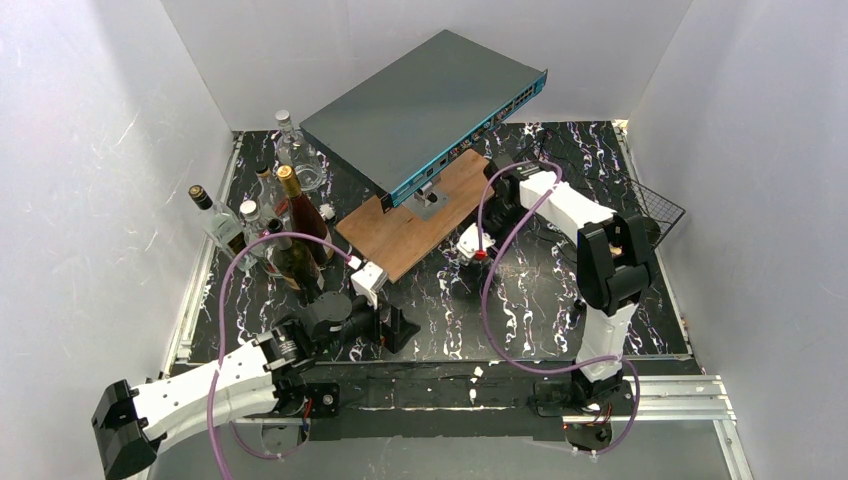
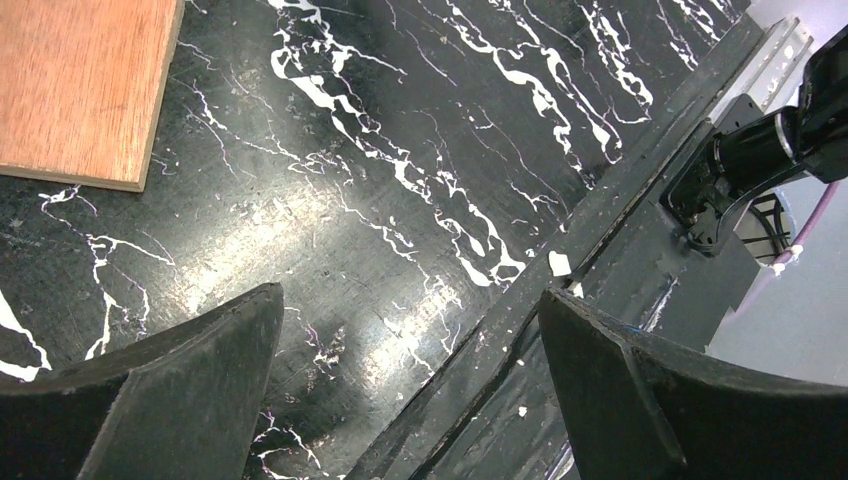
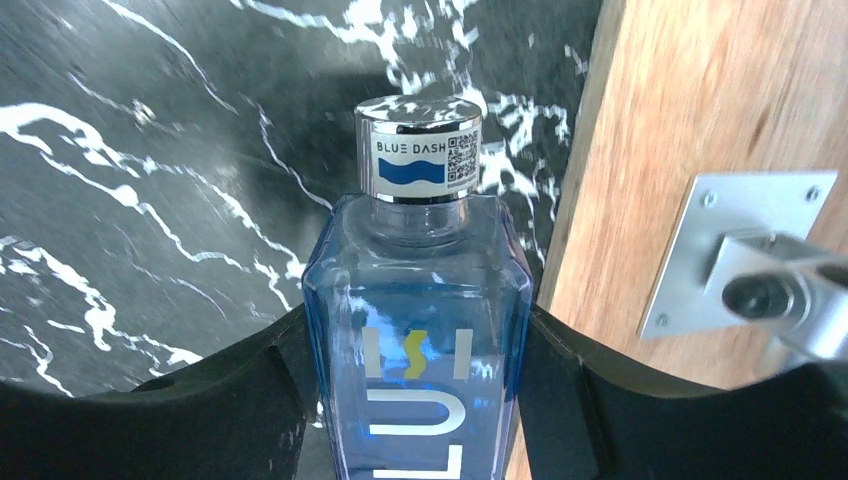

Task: Take the wine bottle off the wine rack
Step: Pick up the wine bottle from the wine rack.

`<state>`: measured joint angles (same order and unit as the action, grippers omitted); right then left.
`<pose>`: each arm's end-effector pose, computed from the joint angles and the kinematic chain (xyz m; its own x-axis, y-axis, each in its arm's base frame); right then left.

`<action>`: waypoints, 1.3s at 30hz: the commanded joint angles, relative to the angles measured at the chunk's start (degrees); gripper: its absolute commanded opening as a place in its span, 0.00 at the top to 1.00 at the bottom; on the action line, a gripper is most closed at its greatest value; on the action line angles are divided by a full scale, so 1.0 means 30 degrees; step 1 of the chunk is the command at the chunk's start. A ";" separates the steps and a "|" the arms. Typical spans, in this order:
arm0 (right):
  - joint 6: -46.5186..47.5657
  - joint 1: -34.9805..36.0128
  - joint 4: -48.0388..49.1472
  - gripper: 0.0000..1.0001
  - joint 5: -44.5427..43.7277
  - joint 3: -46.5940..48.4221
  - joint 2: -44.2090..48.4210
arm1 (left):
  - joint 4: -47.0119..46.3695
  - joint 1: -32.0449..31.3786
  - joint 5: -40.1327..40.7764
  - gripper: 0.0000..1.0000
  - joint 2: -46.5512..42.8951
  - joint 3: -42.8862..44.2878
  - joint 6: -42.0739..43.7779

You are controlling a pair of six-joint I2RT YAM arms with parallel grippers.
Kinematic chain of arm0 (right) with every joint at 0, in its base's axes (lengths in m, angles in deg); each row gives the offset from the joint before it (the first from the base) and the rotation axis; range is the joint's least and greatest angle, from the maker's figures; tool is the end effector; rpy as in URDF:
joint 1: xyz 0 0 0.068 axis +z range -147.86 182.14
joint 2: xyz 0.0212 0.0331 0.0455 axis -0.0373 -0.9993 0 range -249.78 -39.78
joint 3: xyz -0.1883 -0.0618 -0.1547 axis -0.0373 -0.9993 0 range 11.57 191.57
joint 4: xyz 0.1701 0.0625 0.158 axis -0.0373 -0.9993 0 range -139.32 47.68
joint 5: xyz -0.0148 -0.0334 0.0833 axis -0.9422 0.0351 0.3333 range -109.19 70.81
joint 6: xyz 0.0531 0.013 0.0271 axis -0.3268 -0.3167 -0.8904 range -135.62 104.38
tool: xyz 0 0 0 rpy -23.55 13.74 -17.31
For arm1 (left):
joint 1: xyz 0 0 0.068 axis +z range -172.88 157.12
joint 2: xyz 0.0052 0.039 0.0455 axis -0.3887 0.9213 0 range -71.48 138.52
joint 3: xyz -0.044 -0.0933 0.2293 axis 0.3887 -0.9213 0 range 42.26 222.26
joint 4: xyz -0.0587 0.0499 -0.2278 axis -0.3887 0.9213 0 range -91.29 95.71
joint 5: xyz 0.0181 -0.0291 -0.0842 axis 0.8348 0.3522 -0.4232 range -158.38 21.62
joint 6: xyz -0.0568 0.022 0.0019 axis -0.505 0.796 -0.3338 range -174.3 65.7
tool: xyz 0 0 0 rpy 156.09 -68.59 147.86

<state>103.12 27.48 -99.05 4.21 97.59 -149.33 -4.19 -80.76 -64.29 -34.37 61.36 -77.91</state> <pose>0.3071 0.1654 0.1934 0.8260 -0.4992 -0.2619 -0.5630 -0.7548 -0.3366 0.0945 -0.1444 0.2165 -0.4508 -0.0334 -0.8920 0.6850 0.6278 -0.3697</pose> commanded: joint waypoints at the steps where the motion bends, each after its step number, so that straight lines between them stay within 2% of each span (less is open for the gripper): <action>1: 0.0656 0.1053 -0.0876 0.69 0.1449 -0.0996 0.1619 | 0.0145 -0.0071 0.0566 0.02 -0.0761 0.0225 0.0157; 16: -0.3529 0.4598 0.0713 0.78 0.3093 -0.4324 0.4422 | 0.2175 -0.0069 0.0807 0.02 -0.2599 0.0519 0.0475; 27: -0.6272 0.5116 0.0753 0.84 0.5913 -0.5166 0.5999 | 0.2355 -0.0085 -0.0050 0.02 -0.2817 0.0736 0.0430; 31: -0.8394 0.5102 0.0580 0.86 0.8156 -0.4896 0.6958 | 0.1285 -0.0069 -0.1682 0.02 -0.2283 0.0919 0.1011; 33: -0.9278 0.5088 0.0588 0.86 0.8909 -0.4739 0.7328 | 0.0184 -0.0240 -0.2883 0.02 -0.1976 0.1164 0.2556; 35: -0.9946 0.5087 0.0707 0.86 0.9566 -0.4715 0.7570 | -0.0742 -0.0706 -0.2861 0.02 -0.2162 0.1420 0.7000; 39: -1.1196 0.4812 0.0573 0.87 1.0572 -0.3861 0.7771 | -0.5954 -0.1246 -0.2994 0.02 -0.1486 0.0140 1.1991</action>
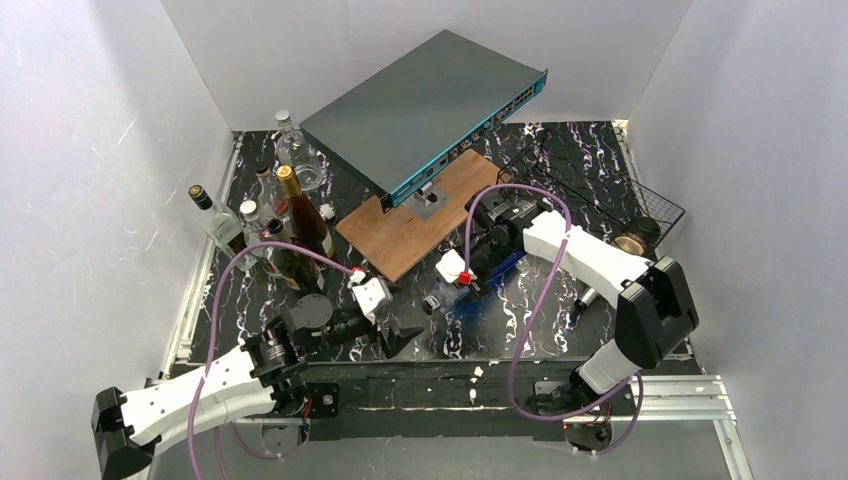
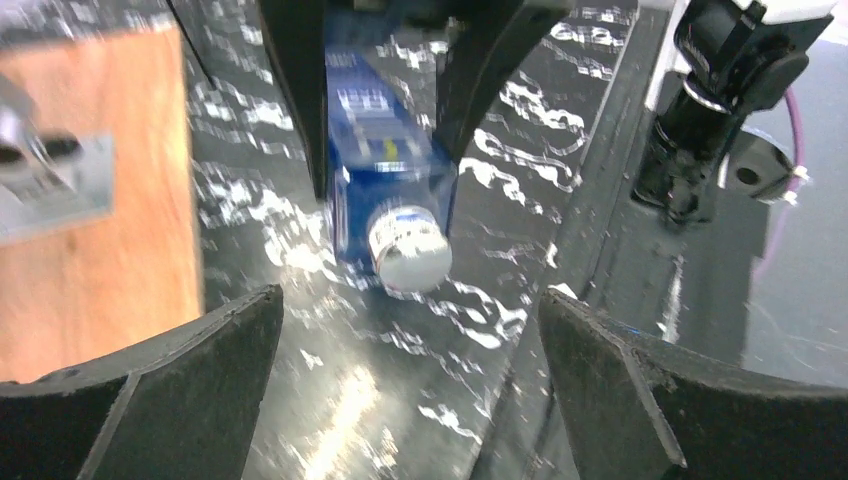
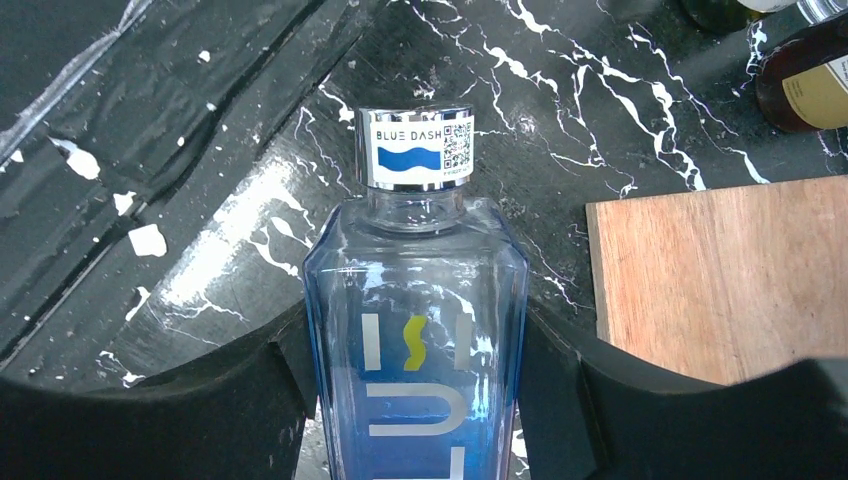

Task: Take the wine bottle off the wine rack
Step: Pick up the wine bottle from the wine rack.

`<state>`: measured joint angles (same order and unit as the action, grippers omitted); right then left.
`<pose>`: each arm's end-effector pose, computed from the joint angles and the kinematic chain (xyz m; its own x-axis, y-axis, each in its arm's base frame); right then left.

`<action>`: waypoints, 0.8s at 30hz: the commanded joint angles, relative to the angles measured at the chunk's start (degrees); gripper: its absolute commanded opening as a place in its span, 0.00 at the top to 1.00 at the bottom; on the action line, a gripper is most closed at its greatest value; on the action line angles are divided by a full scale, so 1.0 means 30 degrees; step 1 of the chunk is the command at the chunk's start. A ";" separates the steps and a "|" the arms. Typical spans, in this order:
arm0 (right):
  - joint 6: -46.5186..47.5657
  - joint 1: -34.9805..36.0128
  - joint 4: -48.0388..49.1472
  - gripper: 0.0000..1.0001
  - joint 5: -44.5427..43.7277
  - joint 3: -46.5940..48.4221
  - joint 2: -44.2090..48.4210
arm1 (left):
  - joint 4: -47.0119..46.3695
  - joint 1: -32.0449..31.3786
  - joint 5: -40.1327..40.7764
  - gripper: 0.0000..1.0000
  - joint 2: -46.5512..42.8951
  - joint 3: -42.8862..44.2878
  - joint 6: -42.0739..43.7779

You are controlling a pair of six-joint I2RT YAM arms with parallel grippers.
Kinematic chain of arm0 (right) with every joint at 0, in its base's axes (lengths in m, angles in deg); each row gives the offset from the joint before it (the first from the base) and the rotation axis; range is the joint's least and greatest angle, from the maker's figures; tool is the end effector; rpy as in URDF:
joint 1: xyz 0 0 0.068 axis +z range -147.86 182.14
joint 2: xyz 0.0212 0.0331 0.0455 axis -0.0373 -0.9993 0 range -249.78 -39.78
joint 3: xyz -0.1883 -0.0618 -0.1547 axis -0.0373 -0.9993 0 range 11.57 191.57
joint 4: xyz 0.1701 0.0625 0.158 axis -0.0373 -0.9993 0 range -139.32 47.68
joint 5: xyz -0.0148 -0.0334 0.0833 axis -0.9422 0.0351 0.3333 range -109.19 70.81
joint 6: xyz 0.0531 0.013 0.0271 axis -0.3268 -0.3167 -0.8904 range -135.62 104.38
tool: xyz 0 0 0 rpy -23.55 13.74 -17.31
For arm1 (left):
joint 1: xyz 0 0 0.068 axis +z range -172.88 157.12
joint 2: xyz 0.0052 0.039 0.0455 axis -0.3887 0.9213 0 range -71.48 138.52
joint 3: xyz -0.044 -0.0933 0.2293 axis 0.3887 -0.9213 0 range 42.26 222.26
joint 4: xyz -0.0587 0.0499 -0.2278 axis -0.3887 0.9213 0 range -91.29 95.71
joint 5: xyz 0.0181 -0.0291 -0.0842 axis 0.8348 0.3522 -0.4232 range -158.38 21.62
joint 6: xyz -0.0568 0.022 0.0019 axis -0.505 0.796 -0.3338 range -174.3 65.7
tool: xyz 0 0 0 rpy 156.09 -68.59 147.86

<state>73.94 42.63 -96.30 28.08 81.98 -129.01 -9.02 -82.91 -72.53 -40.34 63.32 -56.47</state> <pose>0.1894 0.2057 0.2400 0.6002 -0.3797 -0.7040 -0.7312 -0.6173 -0.2904 0.0780 -0.1419 0.2538 -0.0547 0.0191 -0.9983 0.8987 0.4366 -0.0409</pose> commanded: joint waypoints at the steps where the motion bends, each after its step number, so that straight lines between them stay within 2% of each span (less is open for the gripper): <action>1: -0.1626 -0.0272 -0.0340 0.87 0.2717 0.1402 0.1002 | -0.4574 -0.0638 -0.0066 0.02 0.0582 -0.0560 0.5270; 5: -0.1993 -0.0451 -0.0402 0.88 0.3228 0.1732 0.1062 | -0.5275 -0.0820 0.0294 0.02 0.1380 -0.0188 0.6674; 10: -0.2250 -0.0635 -0.0461 0.89 0.3571 0.2084 0.1084 | -0.5563 -0.0904 0.0008 0.03 0.2593 0.0238 0.6762; 16: -0.2343 -0.0741 -0.0557 0.89 0.3967 0.2250 0.1165 | -0.6132 -0.0996 0.0584 0.09 0.3197 0.0394 0.6818; 24: -0.2438 -0.0892 -0.0576 0.89 0.4250 0.2253 0.1292 | -0.6336 -0.1043 0.0278 0.30 0.3726 0.0736 0.6357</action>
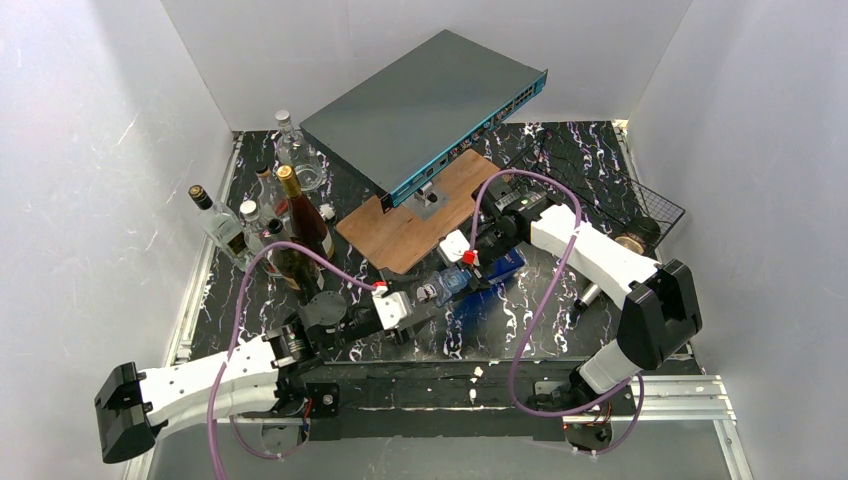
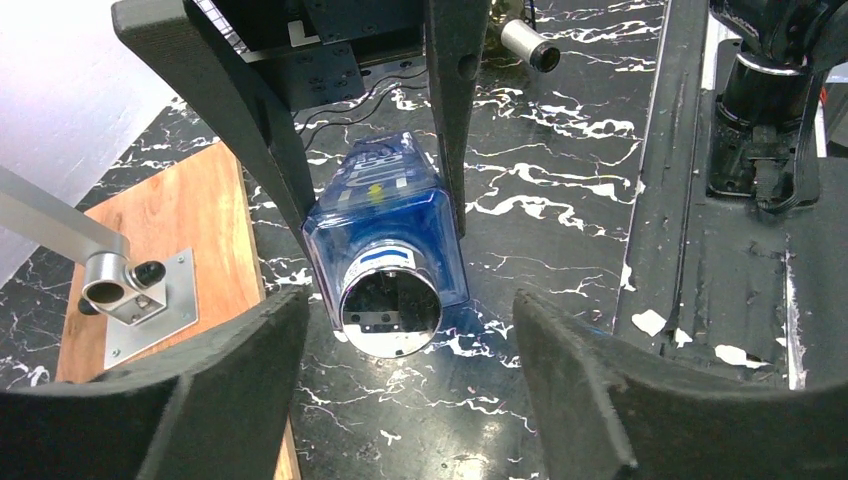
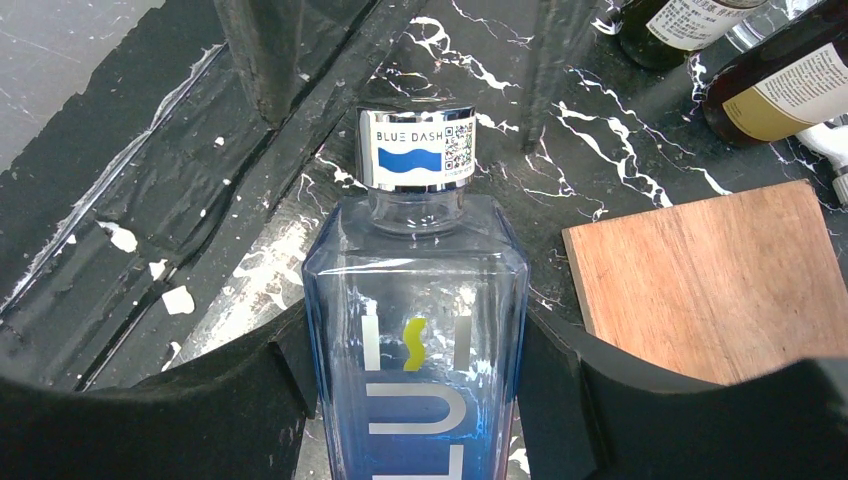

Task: Take the wine bottle off the wine rack
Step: Pick up the wine bottle from the wine rack.

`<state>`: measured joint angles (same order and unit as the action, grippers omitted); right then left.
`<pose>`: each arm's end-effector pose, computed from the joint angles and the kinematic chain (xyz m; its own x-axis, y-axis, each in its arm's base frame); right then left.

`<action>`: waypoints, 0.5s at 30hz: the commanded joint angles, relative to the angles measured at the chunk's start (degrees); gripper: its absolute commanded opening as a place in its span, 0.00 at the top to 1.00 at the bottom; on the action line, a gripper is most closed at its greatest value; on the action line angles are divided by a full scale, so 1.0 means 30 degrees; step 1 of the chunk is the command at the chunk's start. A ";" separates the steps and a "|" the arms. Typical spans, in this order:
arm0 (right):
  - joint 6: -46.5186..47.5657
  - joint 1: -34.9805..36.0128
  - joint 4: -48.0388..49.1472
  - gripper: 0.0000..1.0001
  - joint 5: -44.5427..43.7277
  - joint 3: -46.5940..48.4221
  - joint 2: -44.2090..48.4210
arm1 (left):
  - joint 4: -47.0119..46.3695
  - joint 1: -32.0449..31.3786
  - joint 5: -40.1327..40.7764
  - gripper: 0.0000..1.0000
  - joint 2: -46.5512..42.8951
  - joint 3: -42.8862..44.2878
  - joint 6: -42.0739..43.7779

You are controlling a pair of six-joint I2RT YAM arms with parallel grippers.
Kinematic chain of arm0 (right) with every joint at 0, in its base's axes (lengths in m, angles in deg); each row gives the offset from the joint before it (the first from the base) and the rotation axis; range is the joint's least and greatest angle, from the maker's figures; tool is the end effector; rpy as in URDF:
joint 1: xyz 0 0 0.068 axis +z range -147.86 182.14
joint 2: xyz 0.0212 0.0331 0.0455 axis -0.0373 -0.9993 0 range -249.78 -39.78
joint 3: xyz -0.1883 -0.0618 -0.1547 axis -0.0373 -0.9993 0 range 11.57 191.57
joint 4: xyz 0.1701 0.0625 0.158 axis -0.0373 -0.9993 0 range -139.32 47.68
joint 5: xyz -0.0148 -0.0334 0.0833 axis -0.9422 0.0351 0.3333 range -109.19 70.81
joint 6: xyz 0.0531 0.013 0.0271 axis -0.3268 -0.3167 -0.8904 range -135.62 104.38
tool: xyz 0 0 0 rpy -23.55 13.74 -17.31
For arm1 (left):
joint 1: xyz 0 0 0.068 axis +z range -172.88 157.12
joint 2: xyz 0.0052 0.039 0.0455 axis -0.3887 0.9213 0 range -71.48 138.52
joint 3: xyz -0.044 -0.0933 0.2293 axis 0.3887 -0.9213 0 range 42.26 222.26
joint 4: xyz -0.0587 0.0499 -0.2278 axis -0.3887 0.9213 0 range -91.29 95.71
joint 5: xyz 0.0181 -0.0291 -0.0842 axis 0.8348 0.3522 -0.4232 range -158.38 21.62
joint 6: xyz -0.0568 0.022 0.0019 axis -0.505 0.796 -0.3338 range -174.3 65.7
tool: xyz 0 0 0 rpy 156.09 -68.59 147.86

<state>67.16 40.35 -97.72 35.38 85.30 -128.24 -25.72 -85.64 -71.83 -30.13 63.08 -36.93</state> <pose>0.1955 0.2011 0.2622 0.4787 -0.3550 -0.8030 -0.8055 -0.5413 -0.2409 0.0831 -0.1676 0.2595 0.3027 0.0628 -0.9510 0.8640 0.4031 0.3017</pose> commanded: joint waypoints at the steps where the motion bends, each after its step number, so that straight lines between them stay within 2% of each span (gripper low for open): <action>1: -0.0184 -0.0140 -0.0108 0.89 0.1835 0.1145 0.1041 | -0.0765 -0.0131 0.0007 0.32 0.0441 0.0823 -0.0210; 12: -0.0227 -0.0258 -0.0066 0.89 0.1996 0.0969 0.1159 | -0.0855 -0.0144 -0.0046 0.44 0.1256 0.1246 -0.0242; 15: -0.0215 -0.0266 -0.0057 0.89 0.2025 0.0969 0.1155 | -0.0919 -0.0144 -0.0054 0.45 0.1489 0.1320 -0.0250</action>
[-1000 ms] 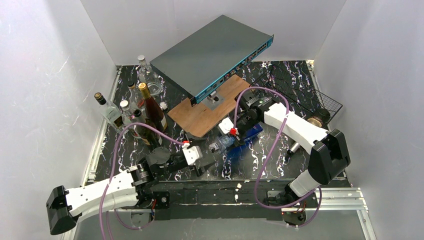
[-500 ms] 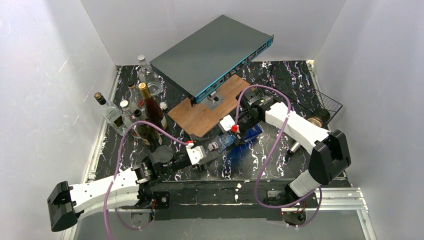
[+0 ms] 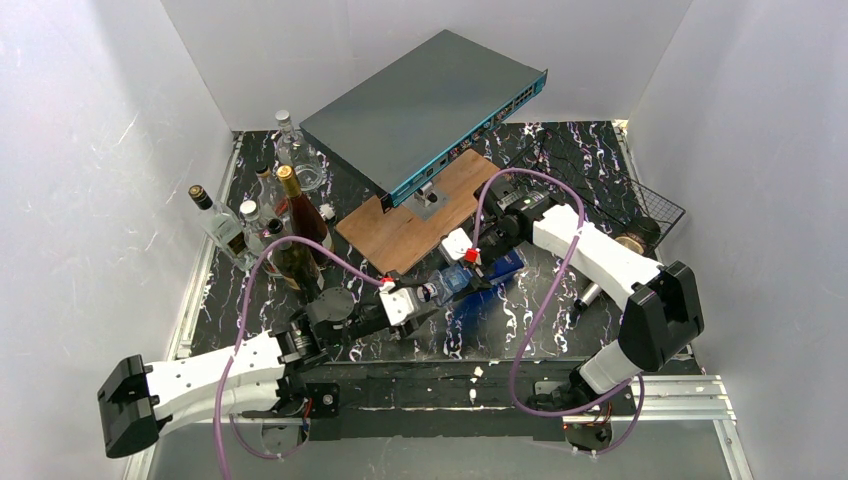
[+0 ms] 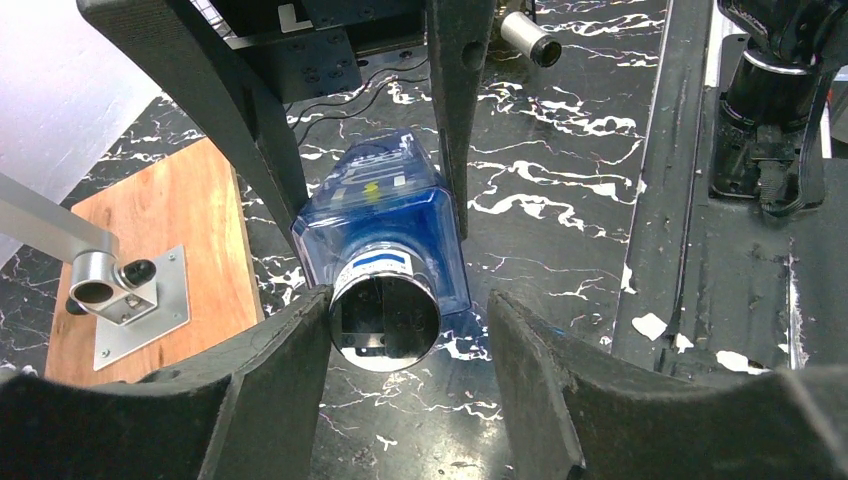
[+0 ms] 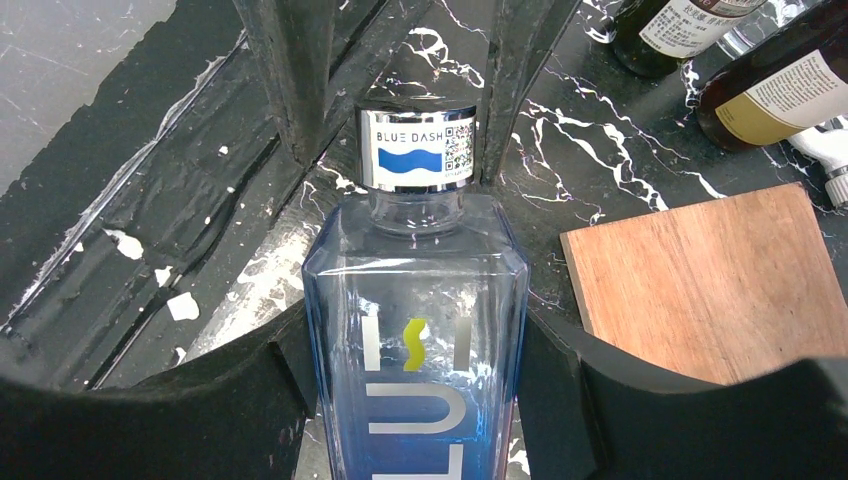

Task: Take the wine bottle off the wine rack
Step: Pick up the wine bottle from the wine rack.

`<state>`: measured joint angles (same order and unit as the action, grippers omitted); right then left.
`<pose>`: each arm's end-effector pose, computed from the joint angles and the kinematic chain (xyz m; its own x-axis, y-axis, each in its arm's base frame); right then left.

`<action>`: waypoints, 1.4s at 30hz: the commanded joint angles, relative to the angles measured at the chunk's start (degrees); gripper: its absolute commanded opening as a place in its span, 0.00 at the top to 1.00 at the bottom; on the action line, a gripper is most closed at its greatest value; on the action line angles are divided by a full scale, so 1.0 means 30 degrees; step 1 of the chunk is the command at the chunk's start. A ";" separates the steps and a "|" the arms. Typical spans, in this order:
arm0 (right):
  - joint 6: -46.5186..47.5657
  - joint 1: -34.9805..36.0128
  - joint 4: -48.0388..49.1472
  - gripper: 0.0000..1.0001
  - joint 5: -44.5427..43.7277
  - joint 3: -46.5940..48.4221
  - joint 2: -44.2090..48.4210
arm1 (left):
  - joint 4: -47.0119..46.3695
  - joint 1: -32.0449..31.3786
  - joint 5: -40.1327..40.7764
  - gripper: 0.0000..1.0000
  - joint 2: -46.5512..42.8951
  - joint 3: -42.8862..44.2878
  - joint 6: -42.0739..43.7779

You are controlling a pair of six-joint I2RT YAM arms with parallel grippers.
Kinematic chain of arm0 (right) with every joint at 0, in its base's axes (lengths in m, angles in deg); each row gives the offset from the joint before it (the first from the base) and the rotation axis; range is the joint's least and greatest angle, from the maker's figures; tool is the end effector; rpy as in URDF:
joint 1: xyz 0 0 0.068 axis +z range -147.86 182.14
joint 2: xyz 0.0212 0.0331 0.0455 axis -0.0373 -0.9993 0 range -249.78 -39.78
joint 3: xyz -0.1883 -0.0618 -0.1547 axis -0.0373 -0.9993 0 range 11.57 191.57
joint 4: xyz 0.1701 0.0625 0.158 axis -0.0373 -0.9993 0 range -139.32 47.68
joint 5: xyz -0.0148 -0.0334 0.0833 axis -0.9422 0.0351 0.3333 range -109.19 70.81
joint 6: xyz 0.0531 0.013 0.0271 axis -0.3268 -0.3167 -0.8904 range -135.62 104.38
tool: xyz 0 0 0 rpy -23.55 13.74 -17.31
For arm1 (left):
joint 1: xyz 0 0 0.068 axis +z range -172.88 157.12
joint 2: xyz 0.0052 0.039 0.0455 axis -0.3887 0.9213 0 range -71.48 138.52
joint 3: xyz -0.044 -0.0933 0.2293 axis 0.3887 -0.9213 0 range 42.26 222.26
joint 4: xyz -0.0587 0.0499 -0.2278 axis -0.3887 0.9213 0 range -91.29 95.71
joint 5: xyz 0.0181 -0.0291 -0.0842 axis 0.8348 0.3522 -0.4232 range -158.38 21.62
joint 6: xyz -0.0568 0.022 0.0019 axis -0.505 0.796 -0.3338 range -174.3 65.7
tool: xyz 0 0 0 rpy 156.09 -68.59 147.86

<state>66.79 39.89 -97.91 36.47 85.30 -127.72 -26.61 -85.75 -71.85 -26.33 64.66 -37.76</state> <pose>0.1953 0.1988 0.2651 0.4678 -0.3449 -0.8138 -0.8110 -0.5336 -0.2400 0.0874 -0.1767 0.2596 0.2802 0.0761 -0.9569 0.8723 0.3960 0.2869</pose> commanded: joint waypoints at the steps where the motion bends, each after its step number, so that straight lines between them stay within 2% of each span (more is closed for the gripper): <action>1: -0.0080 -0.0106 -0.0011 0.89 0.1669 0.0947 0.0983 | -0.0642 -0.0107 -0.0032 0.45 0.0282 0.0825 0.0033; 10: -0.0091 -0.0145 -0.0015 0.89 0.1779 0.0866 0.0998 | -0.0983 -0.0107 0.0213 0.46 0.0657 0.0970 0.0041; 19: -0.0056 -0.0137 -0.0014 0.89 0.1838 0.0793 0.1016 | -0.1298 -0.0107 0.0391 0.56 0.0967 0.1031 -0.0030; 23: -0.0038 -0.0135 -0.0014 0.89 0.1845 0.0721 0.1066 | -0.1293 -0.0108 0.0458 0.70 0.1161 0.1139 -0.0174; 28: -0.0042 -0.0142 -0.0025 0.87 0.1838 0.0621 0.1129 | -0.1287 -0.0107 0.0393 1.00 0.1415 0.1320 -0.0413; 29: -0.0033 -0.0136 -0.0030 0.85 0.1838 0.0592 0.1137 | -0.1268 -0.0107 0.0448 1.00 0.1438 0.1365 -0.0509; 32: 0.0010 -0.0137 -0.0021 0.75 0.1812 0.0433 0.1210 | -0.1243 -0.0107 0.0601 1.00 0.1424 0.1462 -0.0901; 34: 0.0089 -0.0157 -0.0054 0.61 0.1783 0.0341 0.1267 | -0.1042 -0.0108 0.0747 1.00 0.1292 0.1618 -0.1190; 39: 0.0478 -0.0269 -0.0670 0.18 0.1669 0.0468 0.1335 | 0.0587 -0.0107 0.0891 1.00 0.0998 0.2576 -0.1380; 42: 0.0483 -0.0429 -0.1099 0.02 0.1618 0.0636 0.1400 | 0.1892 -0.0109 0.0891 1.00 0.0774 0.3145 -0.1380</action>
<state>67.27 39.00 -99.42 38.11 85.28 -126.30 -23.86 -85.73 -69.34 -22.24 69.55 -40.93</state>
